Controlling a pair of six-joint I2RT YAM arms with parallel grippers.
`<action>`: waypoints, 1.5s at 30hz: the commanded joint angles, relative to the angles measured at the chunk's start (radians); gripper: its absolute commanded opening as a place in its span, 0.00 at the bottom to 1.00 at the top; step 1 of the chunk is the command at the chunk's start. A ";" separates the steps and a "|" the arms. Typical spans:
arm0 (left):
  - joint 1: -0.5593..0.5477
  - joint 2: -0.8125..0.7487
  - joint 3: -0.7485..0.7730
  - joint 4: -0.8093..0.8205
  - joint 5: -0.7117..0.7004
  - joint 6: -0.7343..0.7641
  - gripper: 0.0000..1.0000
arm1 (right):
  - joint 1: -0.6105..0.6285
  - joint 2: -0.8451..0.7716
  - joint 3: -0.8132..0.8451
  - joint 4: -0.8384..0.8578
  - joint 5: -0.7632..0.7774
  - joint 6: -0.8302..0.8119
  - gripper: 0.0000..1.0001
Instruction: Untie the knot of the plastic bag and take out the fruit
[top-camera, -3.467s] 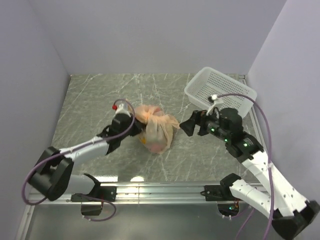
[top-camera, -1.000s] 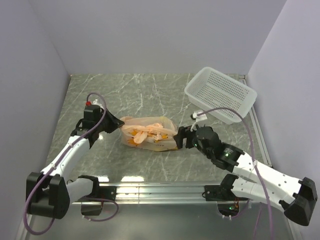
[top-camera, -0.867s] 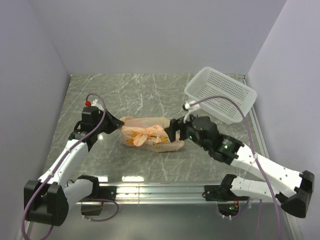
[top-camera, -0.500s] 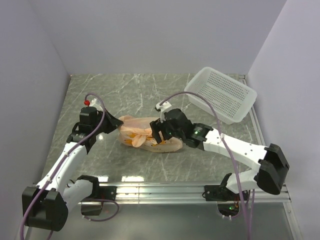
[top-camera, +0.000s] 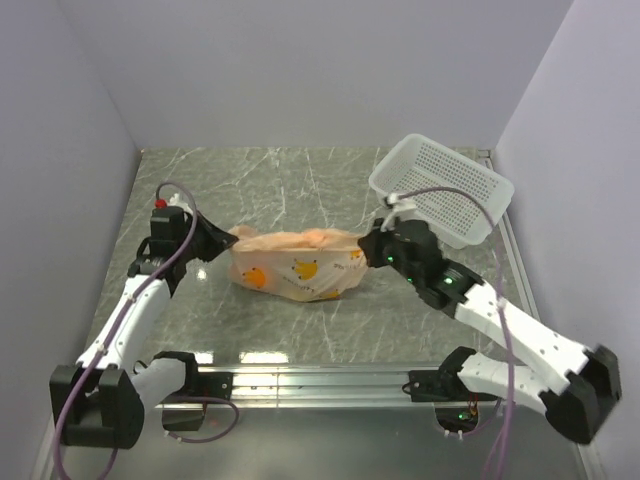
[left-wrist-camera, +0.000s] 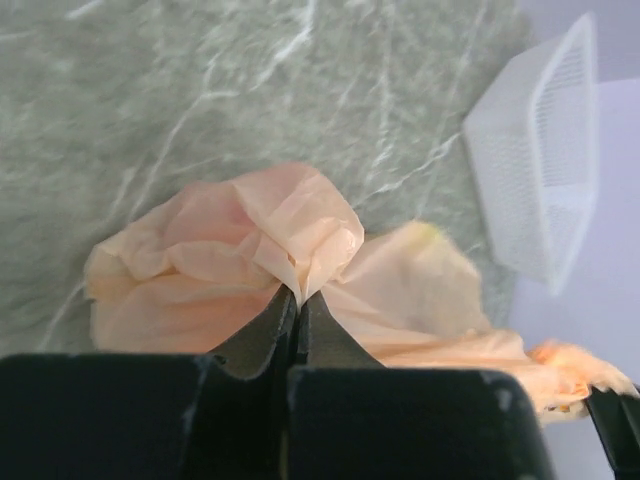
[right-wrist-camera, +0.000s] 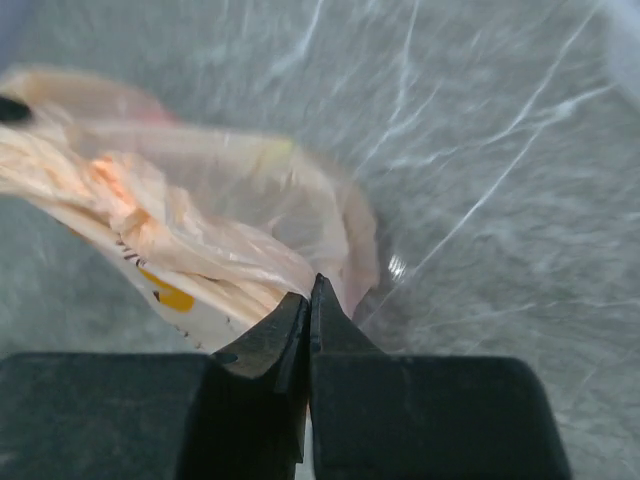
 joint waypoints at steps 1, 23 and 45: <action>0.059 0.093 0.094 0.109 -0.028 -0.042 0.00 | -0.074 -0.177 -0.063 0.030 0.121 0.075 0.00; -0.557 -0.020 0.198 -0.103 -0.471 0.027 0.99 | 0.188 -0.055 -0.223 0.318 0.137 0.070 0.00; -0.693 -0.069 -0.212 -0.017 -0.815 -0.405 0.76 | 0.185 -0.404 -0.445 0.021 0.402 0.501 0.00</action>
